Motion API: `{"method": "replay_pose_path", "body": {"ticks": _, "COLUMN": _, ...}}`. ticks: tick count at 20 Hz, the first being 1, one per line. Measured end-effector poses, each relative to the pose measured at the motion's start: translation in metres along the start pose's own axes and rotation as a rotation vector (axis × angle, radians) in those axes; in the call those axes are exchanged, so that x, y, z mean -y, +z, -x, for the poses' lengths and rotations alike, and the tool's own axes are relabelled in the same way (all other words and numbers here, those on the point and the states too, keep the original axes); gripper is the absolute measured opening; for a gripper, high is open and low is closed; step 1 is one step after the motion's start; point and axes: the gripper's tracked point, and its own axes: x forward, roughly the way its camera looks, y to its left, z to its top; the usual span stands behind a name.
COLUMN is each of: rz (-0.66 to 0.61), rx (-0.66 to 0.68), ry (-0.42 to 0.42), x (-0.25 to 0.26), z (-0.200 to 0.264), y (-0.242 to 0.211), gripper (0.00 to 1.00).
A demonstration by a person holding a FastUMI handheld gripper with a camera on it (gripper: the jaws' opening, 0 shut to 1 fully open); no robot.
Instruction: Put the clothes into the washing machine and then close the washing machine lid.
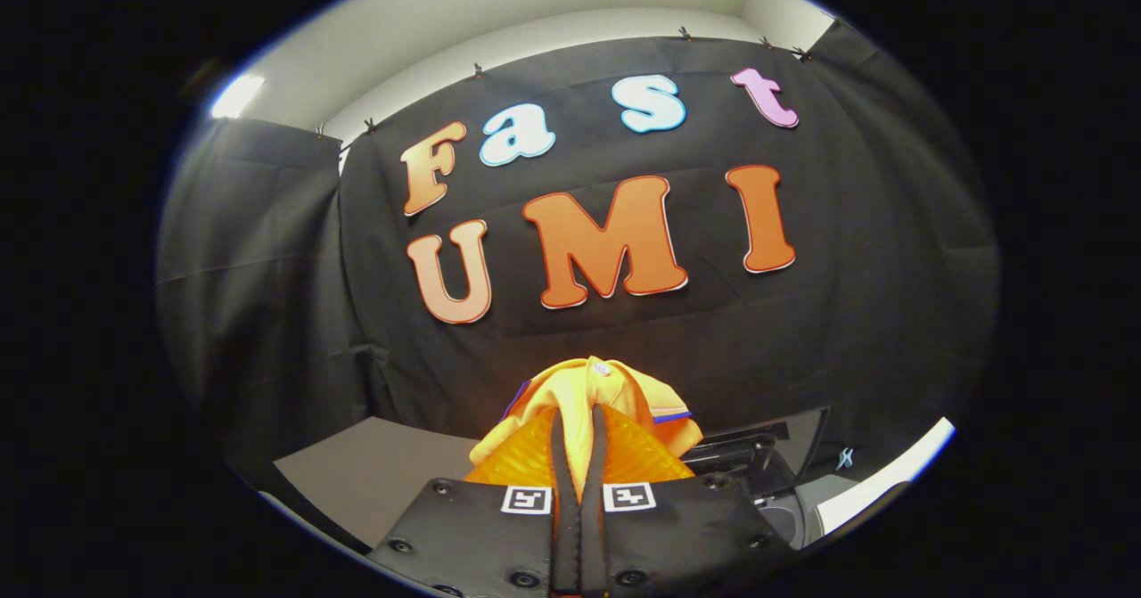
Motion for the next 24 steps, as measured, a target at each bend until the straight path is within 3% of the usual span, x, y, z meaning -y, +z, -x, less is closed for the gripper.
{"method": "replay_pose_path", "body": {"ticks": 6, "rz": -0.009, "rx": -0.058, "ry": 0.004, "x": 0.056, "z": -0.001, "y": -0.035, "gripper": 0.08}}
{"method": "replay_pose_path", "body": {"ticks": 11, "rz": -0.033, "rx": -0.131, "ry": -0.002, "x": 0.085, "z": -0.012, "y": -0.091, "gripper": 0.08}}
{"method": "replay_pose_path", "body": {"ticks": 24, "rz": -0.038, "rx": -0.347, "ry": -0.078, "x": 0.106, "z": -0.029, "y": -0.247, "gripper": 0.08}}
